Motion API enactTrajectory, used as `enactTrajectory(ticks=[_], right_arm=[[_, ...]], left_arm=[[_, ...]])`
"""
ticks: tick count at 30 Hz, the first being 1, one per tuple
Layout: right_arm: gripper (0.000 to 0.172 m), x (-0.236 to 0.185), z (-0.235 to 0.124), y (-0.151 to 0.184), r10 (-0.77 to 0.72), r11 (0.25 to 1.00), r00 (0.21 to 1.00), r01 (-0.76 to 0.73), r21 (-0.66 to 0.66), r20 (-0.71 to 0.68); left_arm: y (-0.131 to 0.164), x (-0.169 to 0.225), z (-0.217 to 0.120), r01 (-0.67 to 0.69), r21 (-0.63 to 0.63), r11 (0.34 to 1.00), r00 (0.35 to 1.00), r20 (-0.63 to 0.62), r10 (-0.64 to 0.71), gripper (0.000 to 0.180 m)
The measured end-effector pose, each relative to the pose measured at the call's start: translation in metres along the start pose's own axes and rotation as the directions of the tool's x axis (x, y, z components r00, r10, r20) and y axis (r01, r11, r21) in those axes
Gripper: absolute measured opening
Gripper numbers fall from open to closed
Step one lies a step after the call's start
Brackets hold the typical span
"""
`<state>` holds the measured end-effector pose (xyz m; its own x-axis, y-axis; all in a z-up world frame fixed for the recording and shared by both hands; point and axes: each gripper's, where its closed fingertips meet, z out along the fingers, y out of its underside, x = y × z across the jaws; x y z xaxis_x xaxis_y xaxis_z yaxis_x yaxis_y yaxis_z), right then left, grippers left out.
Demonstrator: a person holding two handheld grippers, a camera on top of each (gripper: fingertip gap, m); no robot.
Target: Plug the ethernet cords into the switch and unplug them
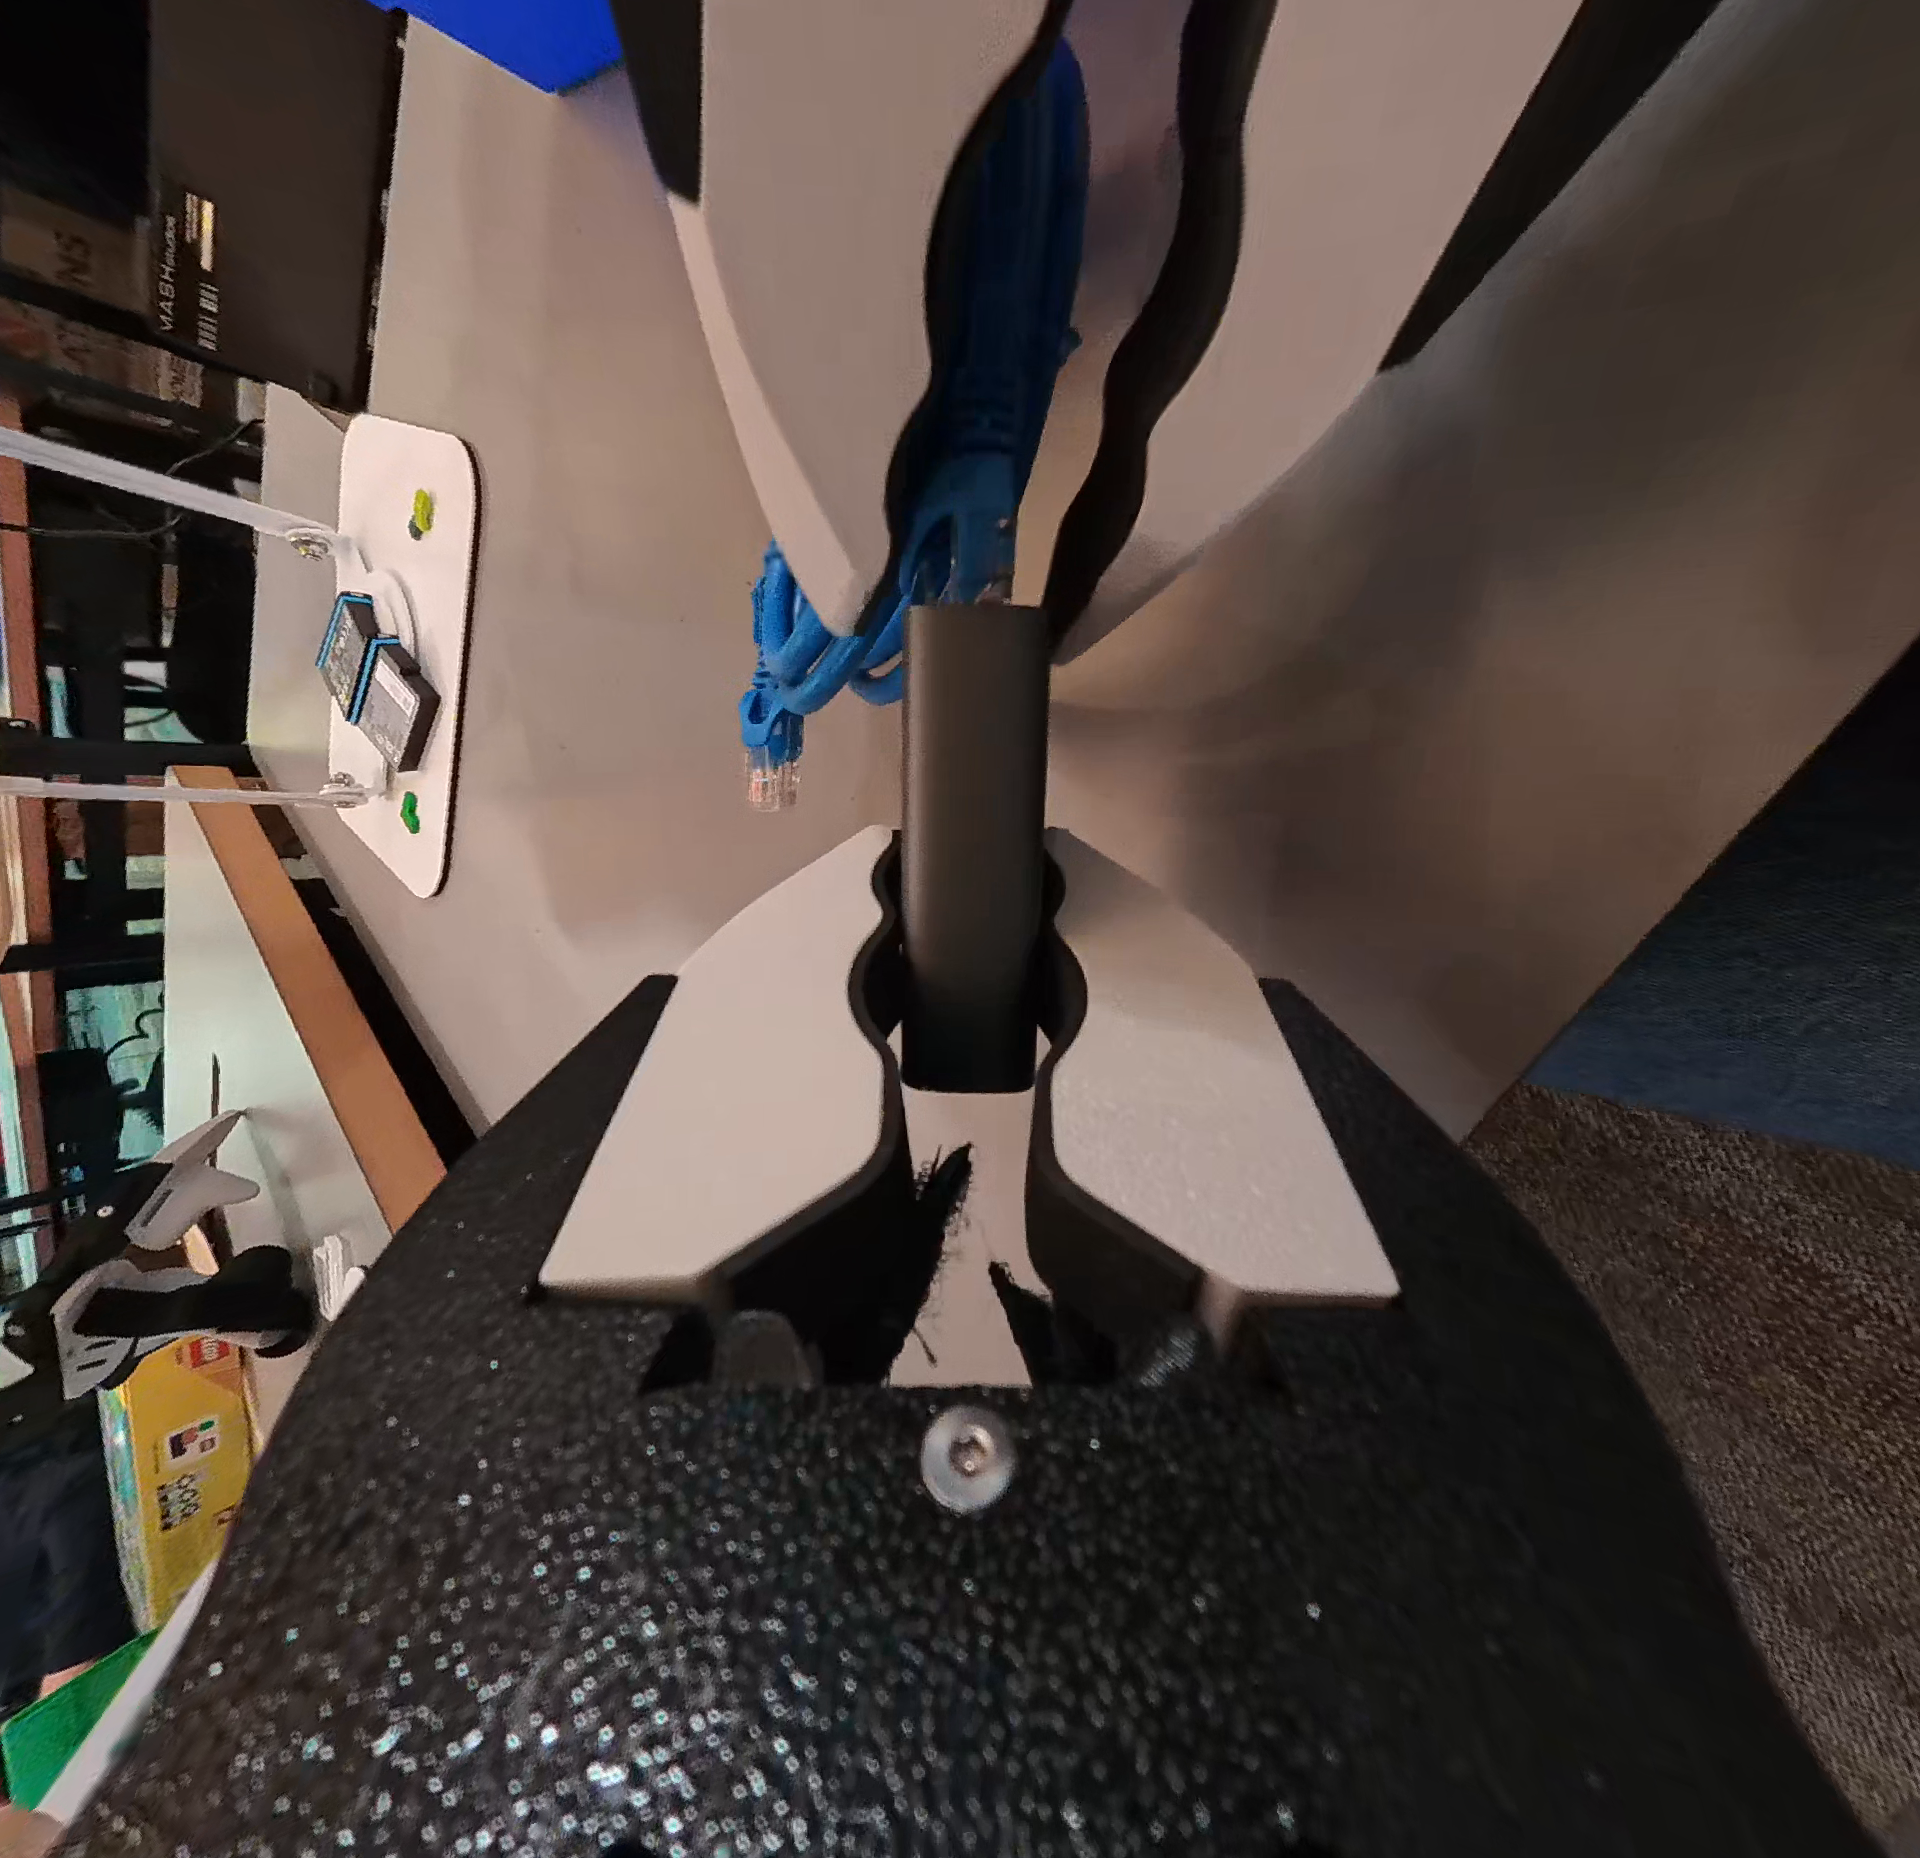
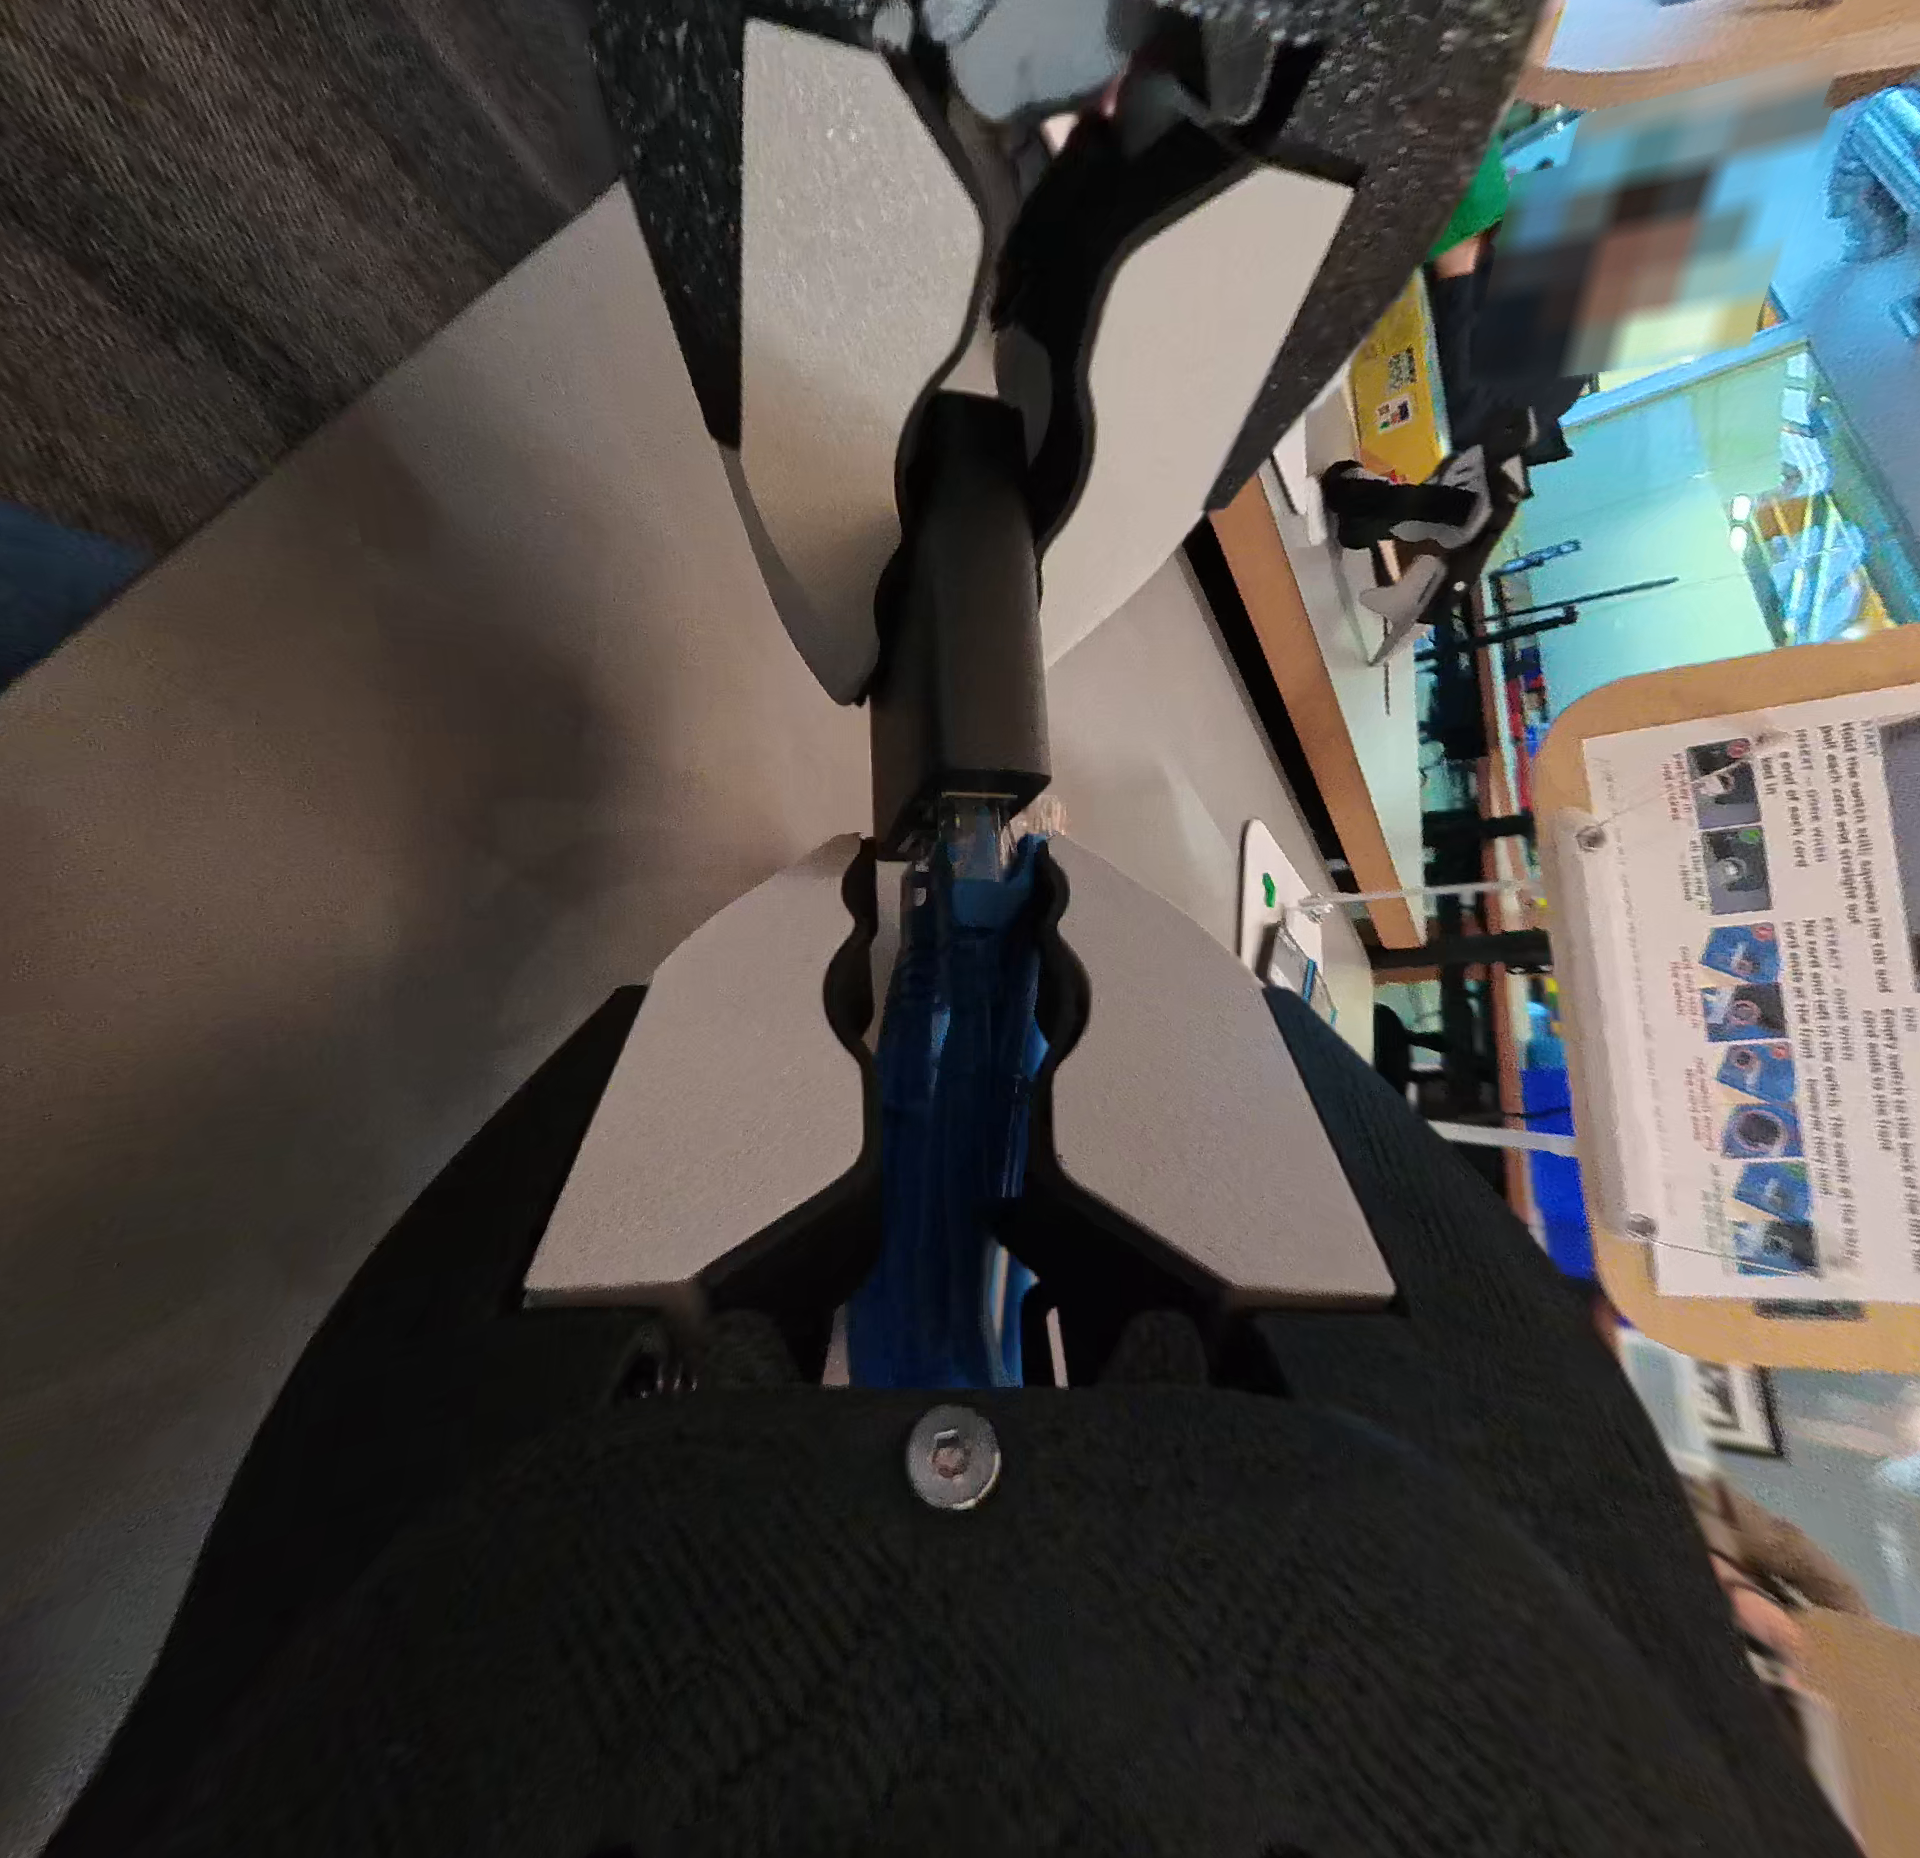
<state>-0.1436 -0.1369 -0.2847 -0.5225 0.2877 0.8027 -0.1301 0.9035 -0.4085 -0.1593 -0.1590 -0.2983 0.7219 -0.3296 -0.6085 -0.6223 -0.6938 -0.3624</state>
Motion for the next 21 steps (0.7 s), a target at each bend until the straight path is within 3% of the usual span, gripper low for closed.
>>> enactTrajectory(ticks=[1, 8, 16, 21], right_arm=[[0.027, -0.001, 0.001, 0.002, -0.028, 0.999, 1.000, 0.028, -0.025, -0.008], [0.029, -0.006, 0.006, 0.016, -0.143, 0.973, 0.990, 0.139, -0.182, -0.010], [0.041, -0.008, 0.007, 0.014, -0.119, 0.980, 0.993, 0.116, -0.160, -0.011], [0.026, 0.006, 0.004, 0.013, -0.187, 0.974, 0.975, 0.169, -0.149, -0.121]], left_arm=[[-0.001, 0.000, 0.001, -0.009, -0.008, 1.000, 1.000, 0.001, 0.009, 0.021], [-0.003, 0.003, 0.006, -0.028, -0.088, 0.996, 1.000, 0.000, 0.028, 0.021], [-0.003, 0.002, 0.003, -0.014, -0.074, 0.997, 1.000, 0.002, 0.014, 0.021], [-0.008, -0.004, 0.000, -0.055, -0.058, 0.997, 0.997, 0.055, 0.058, 0.021]])
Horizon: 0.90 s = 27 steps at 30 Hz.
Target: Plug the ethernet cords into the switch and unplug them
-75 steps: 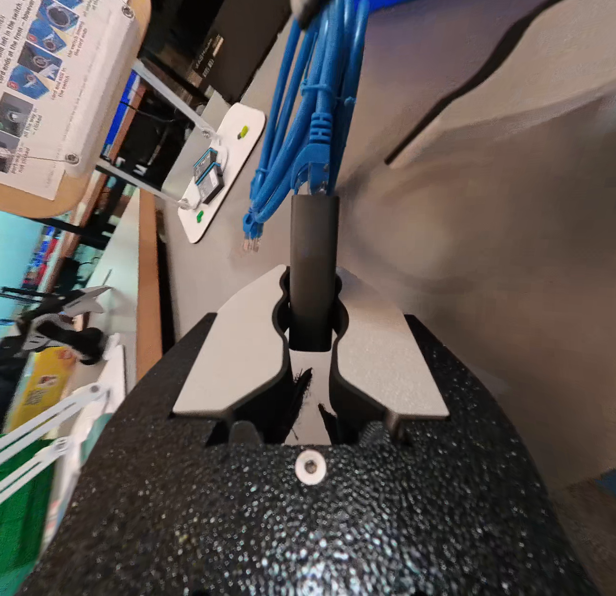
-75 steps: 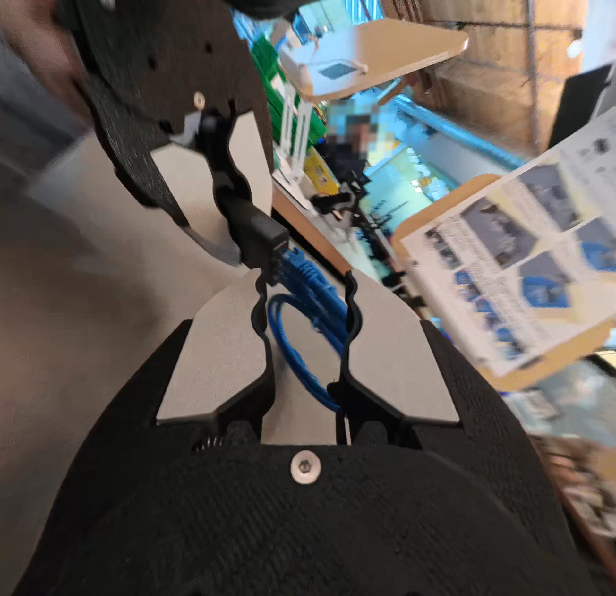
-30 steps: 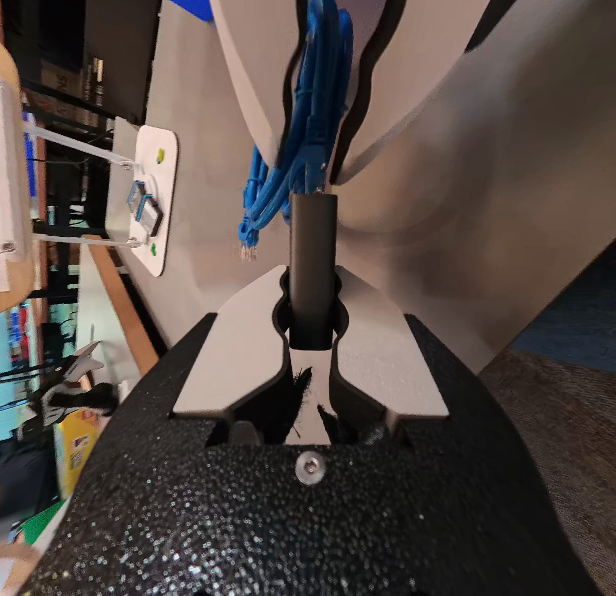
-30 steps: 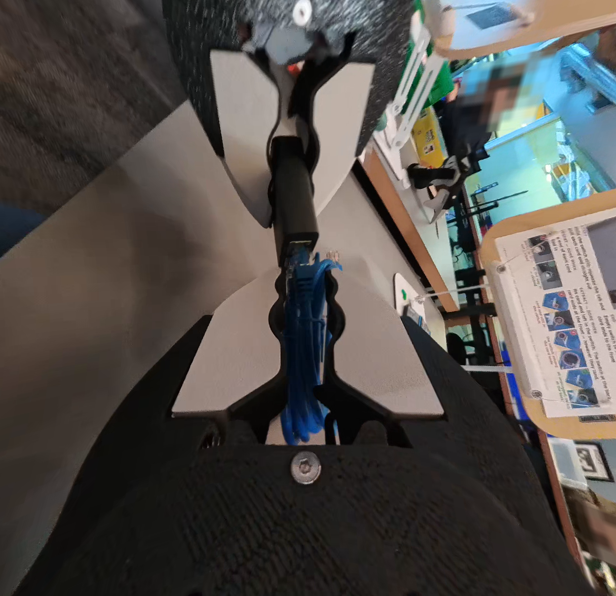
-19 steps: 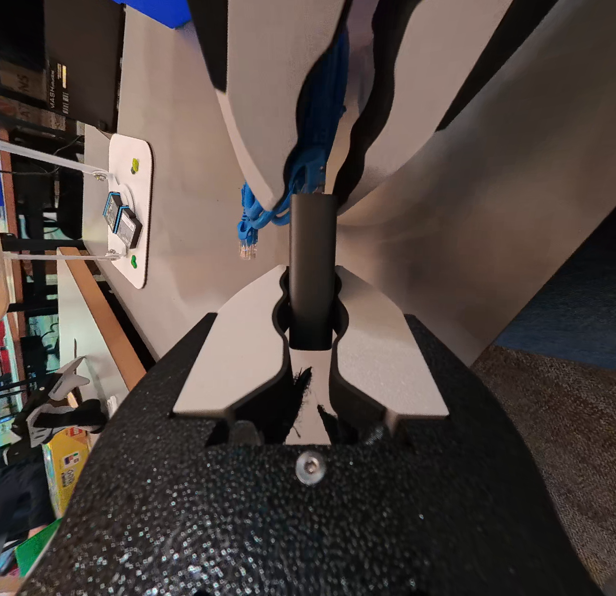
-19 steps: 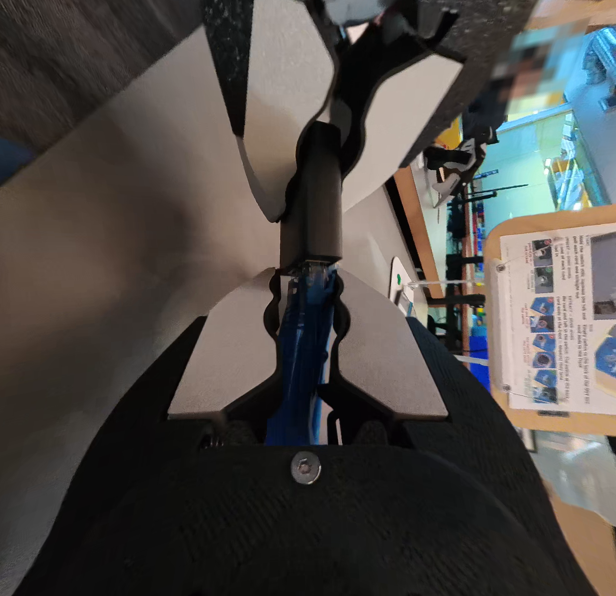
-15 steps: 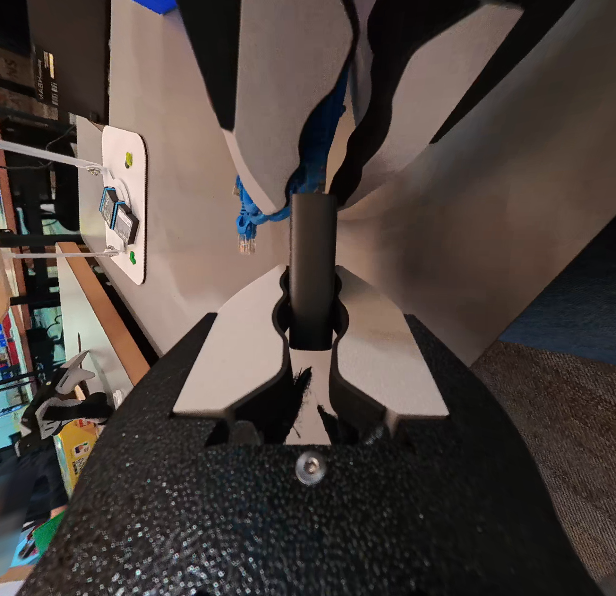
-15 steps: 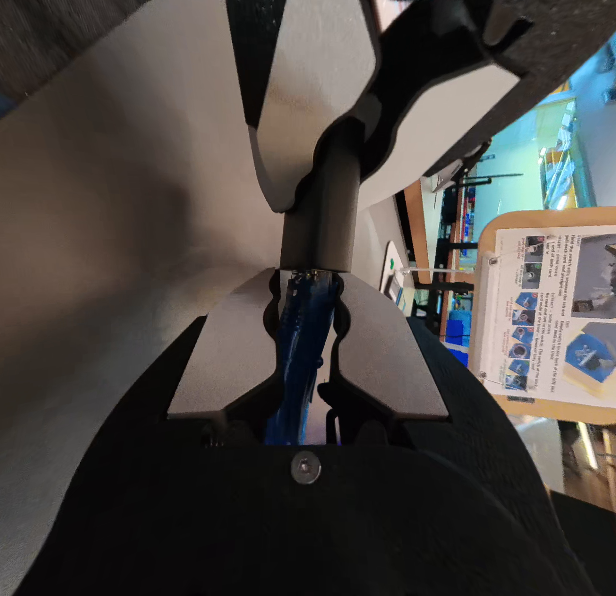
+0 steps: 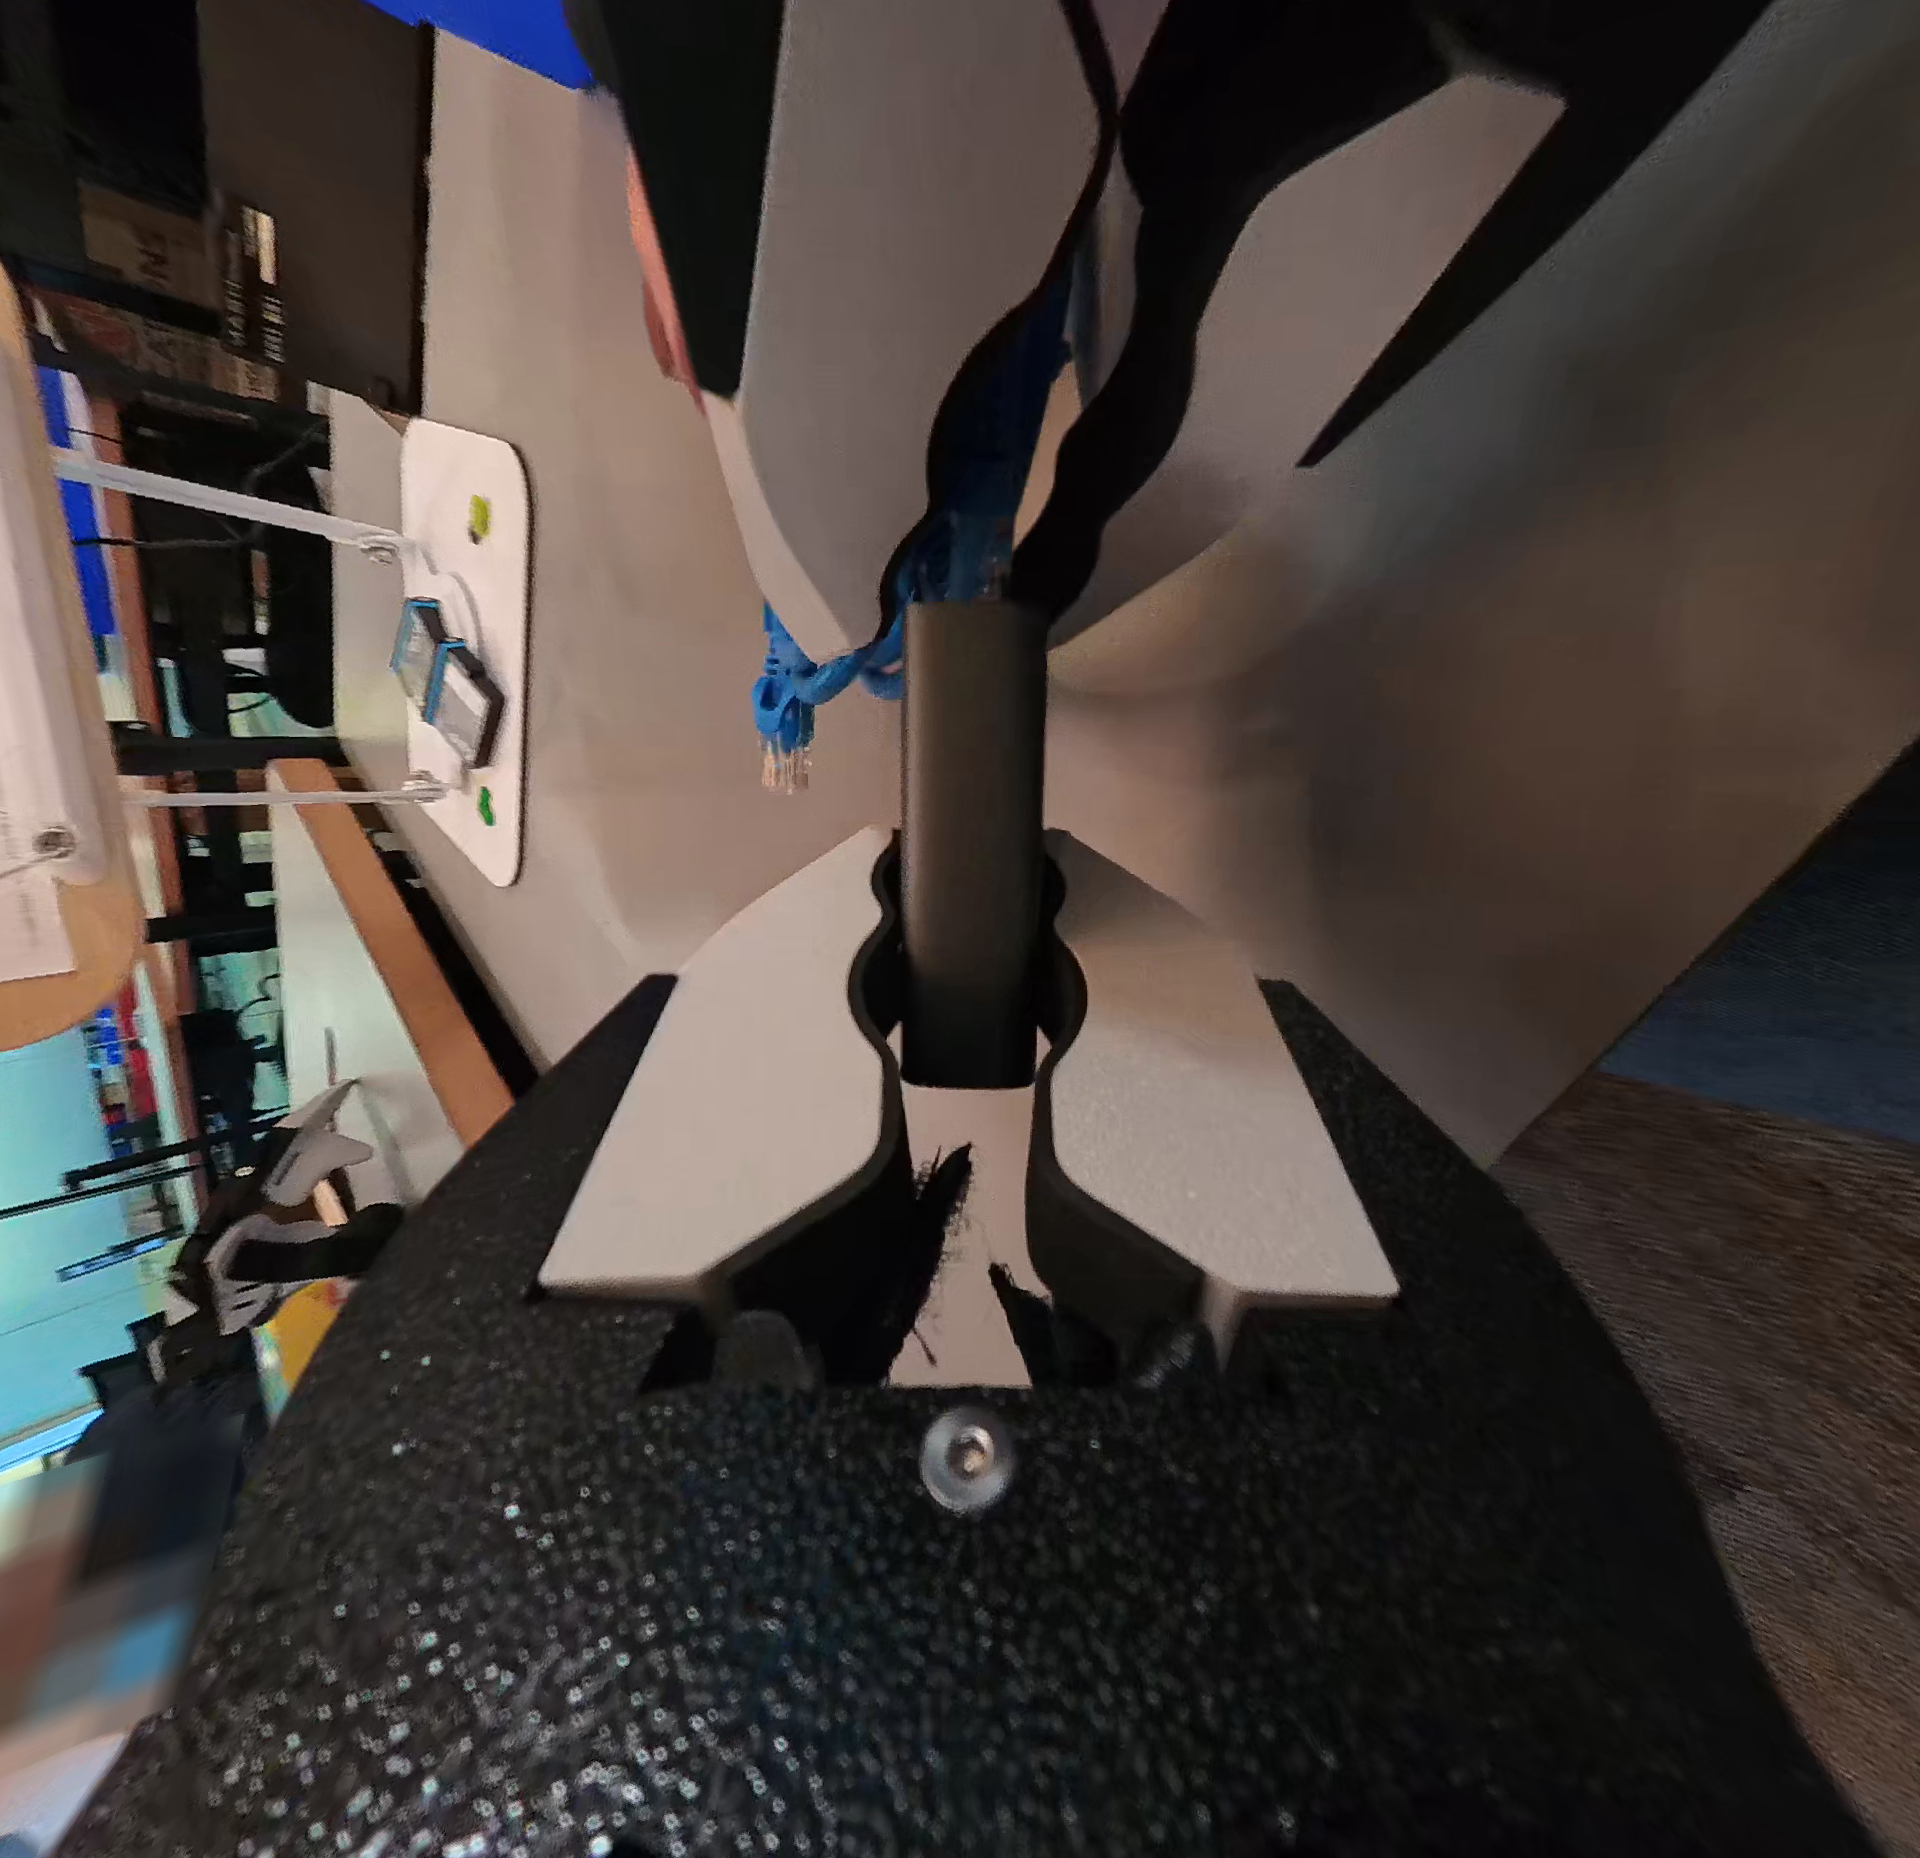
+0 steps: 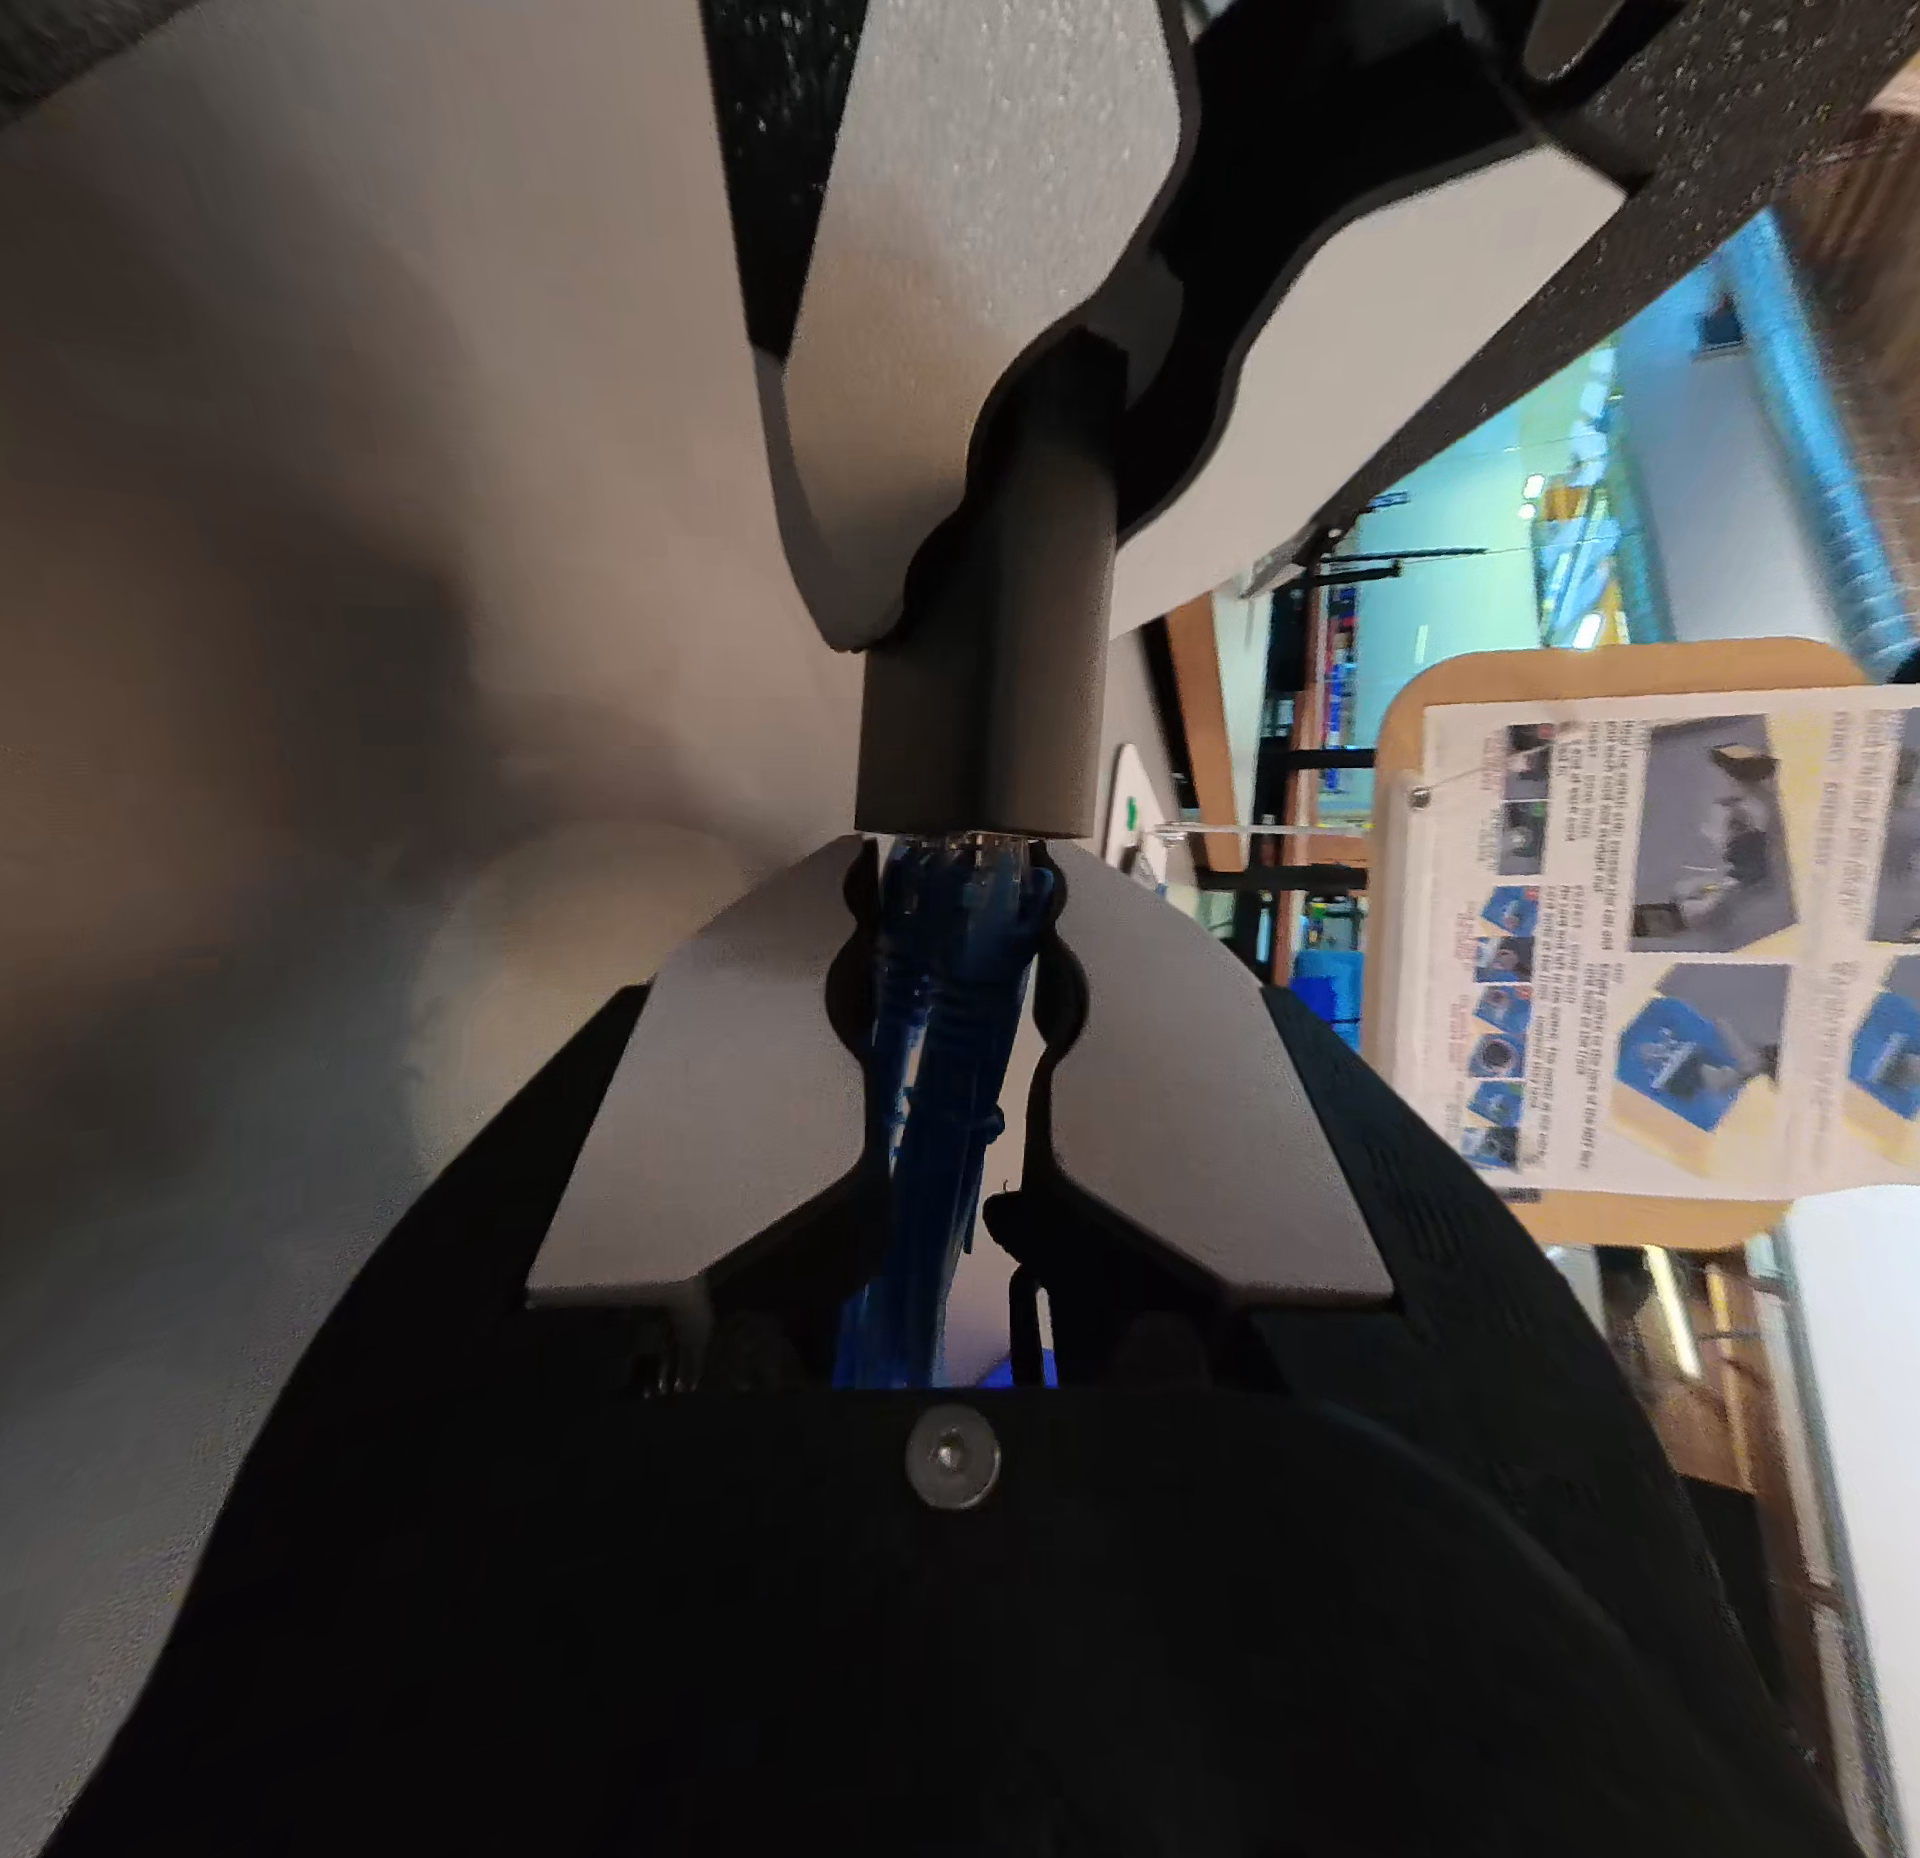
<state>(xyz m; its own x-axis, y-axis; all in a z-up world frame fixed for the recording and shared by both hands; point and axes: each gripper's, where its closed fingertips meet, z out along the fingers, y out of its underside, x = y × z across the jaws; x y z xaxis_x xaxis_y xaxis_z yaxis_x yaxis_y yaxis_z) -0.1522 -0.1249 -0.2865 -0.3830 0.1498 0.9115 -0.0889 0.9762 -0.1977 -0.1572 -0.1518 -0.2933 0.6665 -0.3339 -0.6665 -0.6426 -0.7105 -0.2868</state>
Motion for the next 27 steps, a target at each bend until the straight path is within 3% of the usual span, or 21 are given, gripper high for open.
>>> enactTrajectory(ticks=[13, 19, 27], right_arm=[[0.027, 0.0113, 0.0038, 0.0009, -0.146, 0.989, 0.977, 0.140, -0.049, -0.155], [0.021, 0.0056, 0.0011, 0.0008, -0.010, 1.000, 0.997, 0.011, 0.008, -0.072], [0.020, 0.0056, 0.0014, -0.0012, -0.004, 0.999, 0.997, 0.007, 0.040, -0.078]], left_arm=[[0.0020, -0.0100, -0.0015, -0.019, -0.031, 0.999, 0.997, 0.076, 0.022, 0.021], [-0.0004, -0.0086, -0.0008, -0.044, -0.024, 0.999, 0.996, 0.074, 0.046, 0.021], [0.0004, -0.0087, -0.0013, -0.034, -0.003, 0.999, 0.997, 0.073, 0.035, 0.021]])
